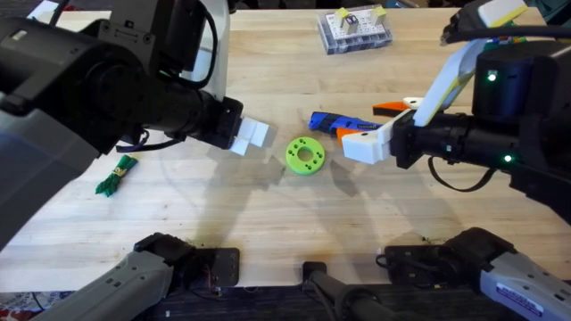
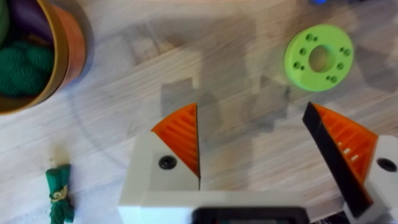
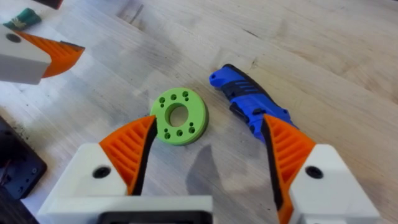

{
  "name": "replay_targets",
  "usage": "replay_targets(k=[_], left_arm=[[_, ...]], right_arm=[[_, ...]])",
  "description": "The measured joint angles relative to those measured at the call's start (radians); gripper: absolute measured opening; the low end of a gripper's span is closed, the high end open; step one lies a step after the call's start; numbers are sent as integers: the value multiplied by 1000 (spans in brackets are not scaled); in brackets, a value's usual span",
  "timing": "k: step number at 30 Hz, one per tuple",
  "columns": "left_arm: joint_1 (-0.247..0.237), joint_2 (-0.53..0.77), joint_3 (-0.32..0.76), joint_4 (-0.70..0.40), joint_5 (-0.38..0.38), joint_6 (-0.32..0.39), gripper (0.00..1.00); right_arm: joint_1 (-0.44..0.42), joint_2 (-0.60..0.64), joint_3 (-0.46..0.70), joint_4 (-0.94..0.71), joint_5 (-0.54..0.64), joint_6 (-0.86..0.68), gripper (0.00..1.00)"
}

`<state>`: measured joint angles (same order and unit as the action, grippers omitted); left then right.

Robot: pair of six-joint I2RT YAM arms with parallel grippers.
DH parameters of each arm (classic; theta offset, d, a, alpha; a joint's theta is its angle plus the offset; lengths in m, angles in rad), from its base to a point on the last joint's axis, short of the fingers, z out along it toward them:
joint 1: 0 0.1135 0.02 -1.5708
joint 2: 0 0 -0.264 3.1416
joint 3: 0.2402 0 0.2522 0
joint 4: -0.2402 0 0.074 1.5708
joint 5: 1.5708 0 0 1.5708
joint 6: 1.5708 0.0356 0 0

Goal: Pick up the gripper from the table and insert it into the empty holder that is missing its gripper. Then pick up a screw, insert it into the mounting hole, and use the screwdriver to tighten it. Finally, clean up the table by picking up the vegetable and placing it into the bucket.

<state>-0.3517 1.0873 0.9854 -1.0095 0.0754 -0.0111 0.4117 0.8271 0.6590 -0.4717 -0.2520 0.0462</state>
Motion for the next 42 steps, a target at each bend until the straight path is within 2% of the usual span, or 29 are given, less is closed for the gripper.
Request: replay_targets(k=[5,11,13,14,15,18,22,25,27,33,38,39,40,41,42], left_arm=[[2,25,-2,-32,-4,-13,989],[20,29,-2,-100,-16,-113,989],[44,3,-2,-150,-38,-136,989],[118,-101,-2,-223,-123,-153,989],[136,-126,-2,-231,-144,-149,989],[192,-176,-2,-246,-186,-76,989],[286,-184,-1,-301,-211,96,989],[381,-161,-1,-331,-222,215,989],[442,-142,-1,-306,-229,277,989],[581,-64,-1,-290,-238,475,989],[684,49,-1,-246,-256,558,989],[721,91,-1,-220,-259,571,989],[737,109,-1,-210,-260,576,989],[786,154,-1,-157,-261,586,989],[801,167,-1,-139,-260,588,989]], right_arm=[[1,0,0,-11,0,-1,981],[1,0,0,-11,0,0,981],[1,0,0,-11,0,0,981],[0,0,0,-12,0,0,981],[1,0,0,-12,0,0,981],[1,0,0,-12,0,0,981],[1,0,0,-13,0,0,981],[0,0,0,-13,0,0,981],[1,0,0,-13,0,0,981],[1,0,0,-14,0,0,981],[1,0,0,-16,0,0,981],[0,0,0,-16,0,0,981],[0,0,0,-16,0,0,981],[1,0,0,-16,0,0,981],[0,0,0,-16,0,0,981]])
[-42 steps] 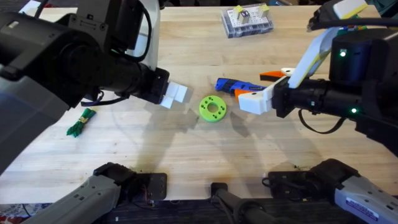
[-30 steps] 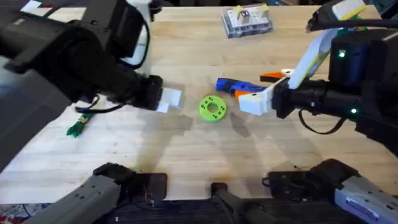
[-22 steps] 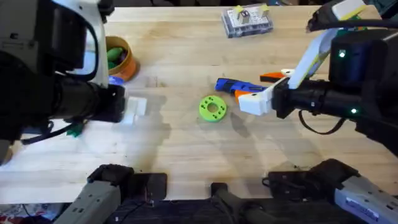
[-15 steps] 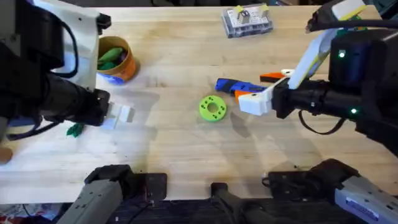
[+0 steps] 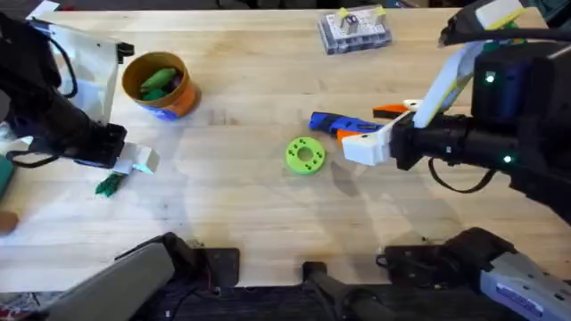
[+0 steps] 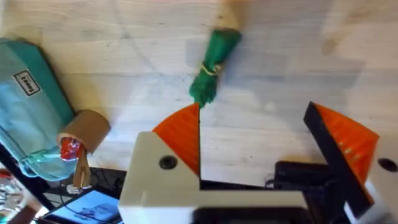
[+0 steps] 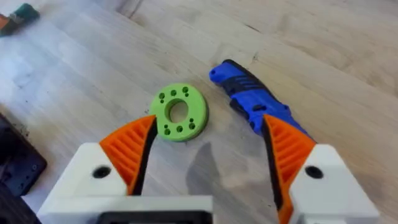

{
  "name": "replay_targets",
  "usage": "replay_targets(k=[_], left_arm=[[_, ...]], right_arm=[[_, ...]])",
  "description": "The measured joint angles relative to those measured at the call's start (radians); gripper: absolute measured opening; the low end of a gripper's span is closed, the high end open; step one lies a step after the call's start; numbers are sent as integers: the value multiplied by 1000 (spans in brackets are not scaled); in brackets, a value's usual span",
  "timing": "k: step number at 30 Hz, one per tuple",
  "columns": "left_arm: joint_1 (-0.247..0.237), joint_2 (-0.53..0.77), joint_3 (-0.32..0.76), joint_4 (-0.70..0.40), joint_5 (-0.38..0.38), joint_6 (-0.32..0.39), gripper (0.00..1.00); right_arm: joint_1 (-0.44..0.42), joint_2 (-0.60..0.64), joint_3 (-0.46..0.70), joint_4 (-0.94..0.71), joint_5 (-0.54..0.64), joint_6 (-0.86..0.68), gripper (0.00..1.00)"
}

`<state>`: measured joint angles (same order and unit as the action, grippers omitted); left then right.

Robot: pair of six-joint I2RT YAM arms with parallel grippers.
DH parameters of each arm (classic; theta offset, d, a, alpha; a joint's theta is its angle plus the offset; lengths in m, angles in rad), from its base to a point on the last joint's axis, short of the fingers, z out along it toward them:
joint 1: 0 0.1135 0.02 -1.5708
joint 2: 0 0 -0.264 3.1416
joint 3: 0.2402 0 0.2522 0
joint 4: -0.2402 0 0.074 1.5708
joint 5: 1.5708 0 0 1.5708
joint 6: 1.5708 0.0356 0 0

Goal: Pick up the gripper from the table and insert it into the empty holder that is missing its gripper. Then pick up a screw, insert it into the mounting hole, and use the screwdriver to tighten it. Finally, clean up the table by picking up the vegetable and placing it into the bucket.

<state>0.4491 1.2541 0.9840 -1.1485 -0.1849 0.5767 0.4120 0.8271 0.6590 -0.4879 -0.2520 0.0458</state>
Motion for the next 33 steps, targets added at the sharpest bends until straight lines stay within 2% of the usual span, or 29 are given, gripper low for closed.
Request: replay_targets(k=[9,15,18,24,27,29,31,33], left_arm=[[151,140,0,119,1,27,989],[236,215,0,172,38,34,969],[252,250,0,188,66,37,944],[252,298,0,227,91,38,905],[252,328,0,229,95,40,816],[252,337,0,235,97,40,723],[252,338,0,247,101,41,543],[252,338,0,251,111,38,426]], right_arm=[[0,0,0,-1,0,0,981],[0,0,0,-1,0,0,981],[0,0,0,-1,0,0,981],[0,0,0,-1,0,0,981],[0,0,0,-1,0,0,981],[0,0,0,-1,0,0,981],[0,0,0,-1,0,0,981],[0,0,0,-1,0,0,981]])
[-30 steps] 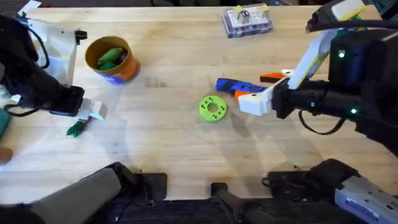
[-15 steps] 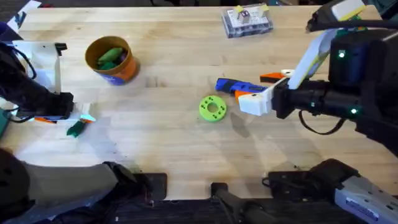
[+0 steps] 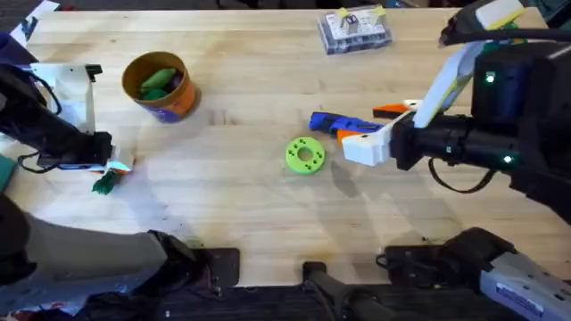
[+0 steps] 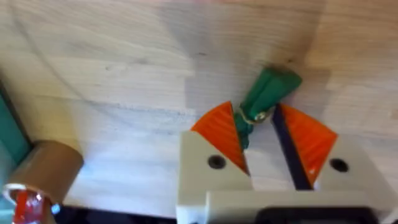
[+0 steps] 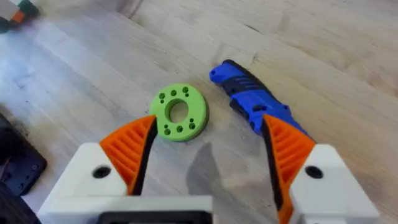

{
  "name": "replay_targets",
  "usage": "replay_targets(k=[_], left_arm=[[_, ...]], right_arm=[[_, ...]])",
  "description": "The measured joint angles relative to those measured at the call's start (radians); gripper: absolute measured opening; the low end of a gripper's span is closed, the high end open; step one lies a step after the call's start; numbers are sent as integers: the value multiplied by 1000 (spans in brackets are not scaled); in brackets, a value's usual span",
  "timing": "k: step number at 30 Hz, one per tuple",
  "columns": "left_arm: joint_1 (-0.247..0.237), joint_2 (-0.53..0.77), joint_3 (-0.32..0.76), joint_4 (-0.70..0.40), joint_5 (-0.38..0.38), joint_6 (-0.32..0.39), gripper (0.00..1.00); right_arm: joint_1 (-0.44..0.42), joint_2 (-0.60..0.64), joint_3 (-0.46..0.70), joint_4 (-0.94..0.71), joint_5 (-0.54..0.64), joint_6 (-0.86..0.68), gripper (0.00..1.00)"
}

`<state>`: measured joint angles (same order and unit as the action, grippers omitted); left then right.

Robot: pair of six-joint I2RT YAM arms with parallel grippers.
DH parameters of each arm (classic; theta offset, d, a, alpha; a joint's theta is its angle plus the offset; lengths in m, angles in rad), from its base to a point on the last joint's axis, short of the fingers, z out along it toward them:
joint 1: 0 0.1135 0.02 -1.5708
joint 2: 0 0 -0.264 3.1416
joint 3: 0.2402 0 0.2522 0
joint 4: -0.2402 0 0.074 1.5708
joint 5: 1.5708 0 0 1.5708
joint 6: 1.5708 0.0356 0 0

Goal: Pick up the gripper from the table and insert it into the empty holder that is missing its gripper. Then pick up a screw, insert it into the mounting hole, and use the screwdriver to tighten it. Finally, clean up the table by picking up the vegetable and placing it into the bucket.

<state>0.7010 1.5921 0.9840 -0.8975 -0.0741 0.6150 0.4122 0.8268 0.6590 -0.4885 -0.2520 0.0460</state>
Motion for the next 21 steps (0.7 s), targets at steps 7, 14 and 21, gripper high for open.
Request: replay_targets(k=[7,14,21], left_arm=[[0,-2,1,-3,28,2,20],[-5,-11,1,-3,30,0,21],[-74,-147,0,10,31,-2,21]], right_arm=[[0,0,0,0,0,0,981],[0,0,0,0,0,0,981],[0,0,0,0,0,0,981]])
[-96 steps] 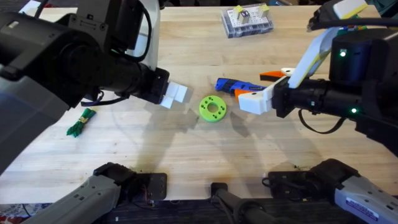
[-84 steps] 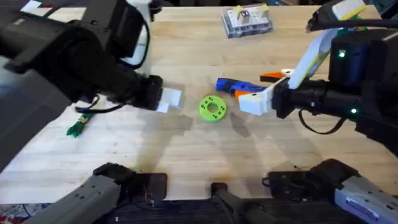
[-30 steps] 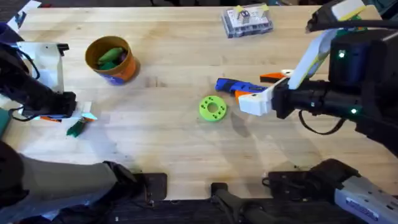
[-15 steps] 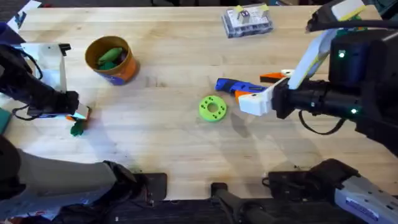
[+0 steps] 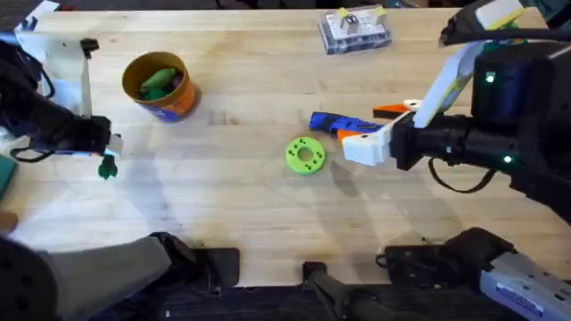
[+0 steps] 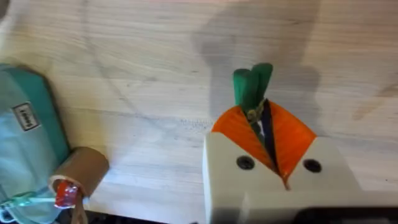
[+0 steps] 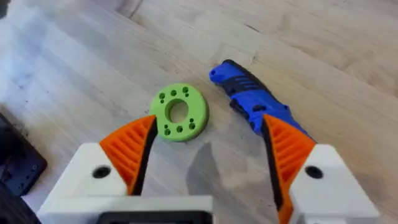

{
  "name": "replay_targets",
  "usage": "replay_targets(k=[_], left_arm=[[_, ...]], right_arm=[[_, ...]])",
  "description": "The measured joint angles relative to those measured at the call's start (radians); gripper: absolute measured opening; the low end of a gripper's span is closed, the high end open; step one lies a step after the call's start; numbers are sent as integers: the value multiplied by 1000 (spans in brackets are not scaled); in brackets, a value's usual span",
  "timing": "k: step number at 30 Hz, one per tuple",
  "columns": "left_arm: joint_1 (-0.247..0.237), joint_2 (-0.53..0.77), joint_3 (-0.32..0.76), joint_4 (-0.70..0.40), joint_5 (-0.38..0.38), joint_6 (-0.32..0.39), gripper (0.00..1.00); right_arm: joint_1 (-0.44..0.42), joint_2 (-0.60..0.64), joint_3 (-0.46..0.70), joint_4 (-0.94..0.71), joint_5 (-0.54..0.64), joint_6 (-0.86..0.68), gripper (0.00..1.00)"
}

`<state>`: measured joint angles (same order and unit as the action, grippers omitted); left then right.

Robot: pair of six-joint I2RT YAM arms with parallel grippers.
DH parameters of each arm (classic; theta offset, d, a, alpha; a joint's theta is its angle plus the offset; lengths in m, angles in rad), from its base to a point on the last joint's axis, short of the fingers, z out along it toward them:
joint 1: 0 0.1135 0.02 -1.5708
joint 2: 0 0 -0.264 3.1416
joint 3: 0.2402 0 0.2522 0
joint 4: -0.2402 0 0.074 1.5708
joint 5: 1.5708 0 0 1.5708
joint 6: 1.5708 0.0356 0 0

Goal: Pick up the gripper from the table and insert it into the empty holder that is missing its gripper. Then pick up a screw, insert it into the mounting hole, and use the screwdriver to tighten it. Finally, clean up the table by picking up the vegetable and placing it into the bucket.

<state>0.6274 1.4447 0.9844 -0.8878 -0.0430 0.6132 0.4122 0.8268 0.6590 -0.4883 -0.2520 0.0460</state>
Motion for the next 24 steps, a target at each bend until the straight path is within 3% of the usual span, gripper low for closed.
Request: replay_targets(k=[7,10,13,19,24], left_arm=[[-124,-225,6,16,8,0,21],[-152,-288,26,46,35,-22,21],[-167,-325,46,146,102,-82,21],[-203,-321,57,292,286,-198,21],[-239,-230,58,310,351,-234,21]], right_arm=[[0,0,0,0,0,0,981],[0,0,0,0,0,0,981],[0,0,0,0,0,0,981],[0,0,0,0,0,0,981],[0,0,0,0,0,0,981]])
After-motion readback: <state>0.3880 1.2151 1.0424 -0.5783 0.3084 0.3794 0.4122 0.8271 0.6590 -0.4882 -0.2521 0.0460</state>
